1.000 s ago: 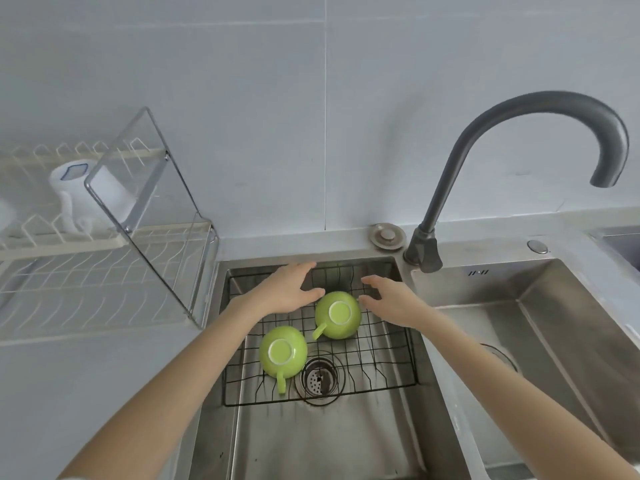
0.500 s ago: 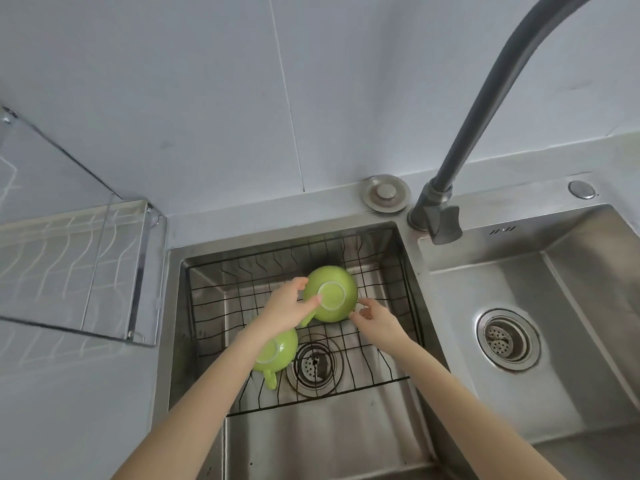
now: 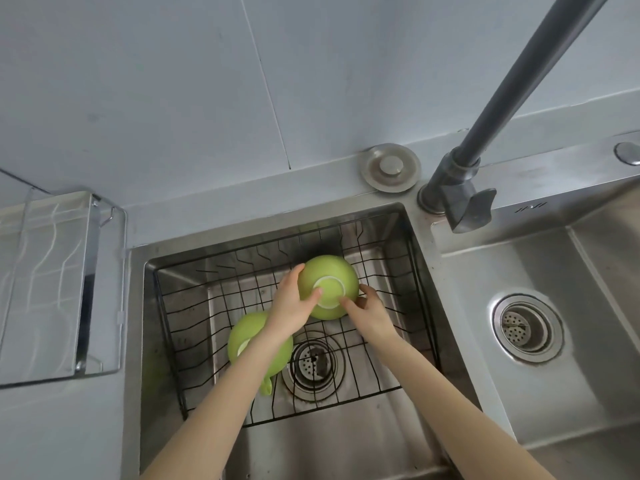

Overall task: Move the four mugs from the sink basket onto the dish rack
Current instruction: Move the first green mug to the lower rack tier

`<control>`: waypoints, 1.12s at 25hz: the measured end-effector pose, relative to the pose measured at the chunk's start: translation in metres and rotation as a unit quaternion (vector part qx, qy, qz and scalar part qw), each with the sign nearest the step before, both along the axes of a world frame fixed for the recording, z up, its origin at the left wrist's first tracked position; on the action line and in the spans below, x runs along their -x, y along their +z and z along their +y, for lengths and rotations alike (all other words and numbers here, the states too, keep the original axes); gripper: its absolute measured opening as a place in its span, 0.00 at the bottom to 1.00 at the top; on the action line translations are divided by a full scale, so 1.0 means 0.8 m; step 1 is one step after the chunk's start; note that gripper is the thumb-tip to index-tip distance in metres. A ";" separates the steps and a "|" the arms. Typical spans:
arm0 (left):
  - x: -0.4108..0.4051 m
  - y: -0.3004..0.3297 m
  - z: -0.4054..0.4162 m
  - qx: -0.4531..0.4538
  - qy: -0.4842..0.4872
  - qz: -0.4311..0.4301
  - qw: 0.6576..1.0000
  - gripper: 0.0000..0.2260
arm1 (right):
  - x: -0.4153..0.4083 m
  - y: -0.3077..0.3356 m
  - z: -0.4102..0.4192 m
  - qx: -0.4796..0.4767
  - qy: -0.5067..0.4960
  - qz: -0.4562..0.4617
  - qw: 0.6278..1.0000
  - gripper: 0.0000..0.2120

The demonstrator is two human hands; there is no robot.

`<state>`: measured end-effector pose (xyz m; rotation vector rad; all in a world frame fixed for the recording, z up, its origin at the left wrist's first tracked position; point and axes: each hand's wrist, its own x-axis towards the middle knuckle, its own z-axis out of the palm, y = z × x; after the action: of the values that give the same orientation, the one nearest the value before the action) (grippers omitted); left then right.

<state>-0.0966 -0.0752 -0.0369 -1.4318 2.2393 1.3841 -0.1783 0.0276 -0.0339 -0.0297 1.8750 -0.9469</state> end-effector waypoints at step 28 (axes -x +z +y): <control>-0.154 0.157 0.070 -0.064 0.055 0.169 0.982 0.26 | -0.083 0.170 0.068 0.091 0.074 0.142 0.983 0.23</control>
<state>0.0263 -0.0193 0.0891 -1.3841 2.2337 1.8964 -0.1122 0.0821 0.1024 -0.4303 2.0048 -1.0503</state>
